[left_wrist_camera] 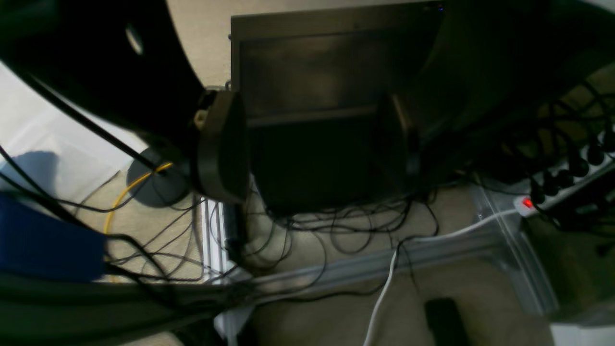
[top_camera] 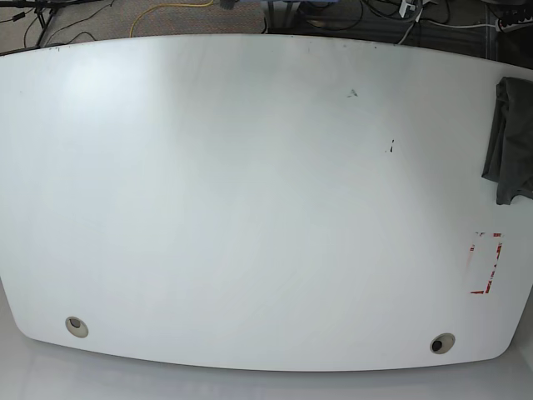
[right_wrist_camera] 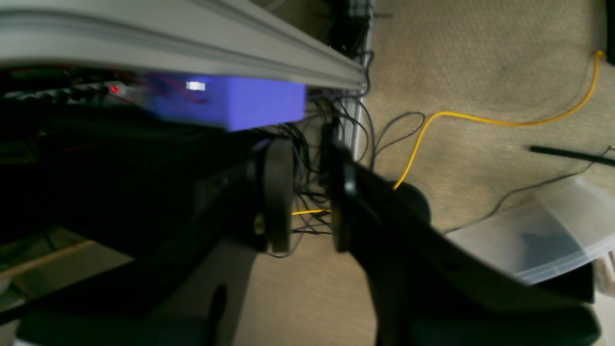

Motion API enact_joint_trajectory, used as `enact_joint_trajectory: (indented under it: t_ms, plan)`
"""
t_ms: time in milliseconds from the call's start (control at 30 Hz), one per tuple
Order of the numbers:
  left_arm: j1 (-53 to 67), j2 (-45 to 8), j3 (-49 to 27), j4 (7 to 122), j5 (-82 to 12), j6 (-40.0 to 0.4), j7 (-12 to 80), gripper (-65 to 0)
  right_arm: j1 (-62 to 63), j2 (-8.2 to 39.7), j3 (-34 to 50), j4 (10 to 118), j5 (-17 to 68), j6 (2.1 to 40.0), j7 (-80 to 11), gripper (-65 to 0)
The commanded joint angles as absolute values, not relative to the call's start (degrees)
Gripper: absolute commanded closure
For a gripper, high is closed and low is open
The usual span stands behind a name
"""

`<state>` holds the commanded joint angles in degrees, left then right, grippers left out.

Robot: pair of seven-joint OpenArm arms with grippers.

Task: Layout the t-shirt on the table in an organized manner, then fold the t-shirt properly

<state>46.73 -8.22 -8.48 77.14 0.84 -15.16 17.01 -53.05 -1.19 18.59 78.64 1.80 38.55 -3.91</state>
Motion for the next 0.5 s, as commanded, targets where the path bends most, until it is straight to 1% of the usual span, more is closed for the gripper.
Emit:
enact_joint_trajectory:
  t_ms: [200, 333, 400, 500]
  plan:
    - [40.31, -7.43, -8.40, 66.07, 0.75, -15.16, 16.92, -36.0, -46.90, -0.31, 18.59, 69.85, 1.71, 38.29, -4.18, -12.0]
    - [35.91, -6.90, -8.31, 58.59, 0.75, -15.16, 16.92, -36.0, -43.21, 0.75, 18.51, 64.04, -0.84, 35.56, -4.00, -12.0]
    - [31.87, -6.81, -8.31, 52.62, 0.75, -15.16, 16.92, -36.0, -40.40, 0.84, 18.51, 59.74, -3.65, 33.98, -3.82, -12.0]
    - [27.56, -6.81, -8.31, 45.49, 0.66, -15.16, 16.75, -36.0, -37.58, 0.84, 18.51, 55.87, -5.67, 33.36, -3.82, -12.0]
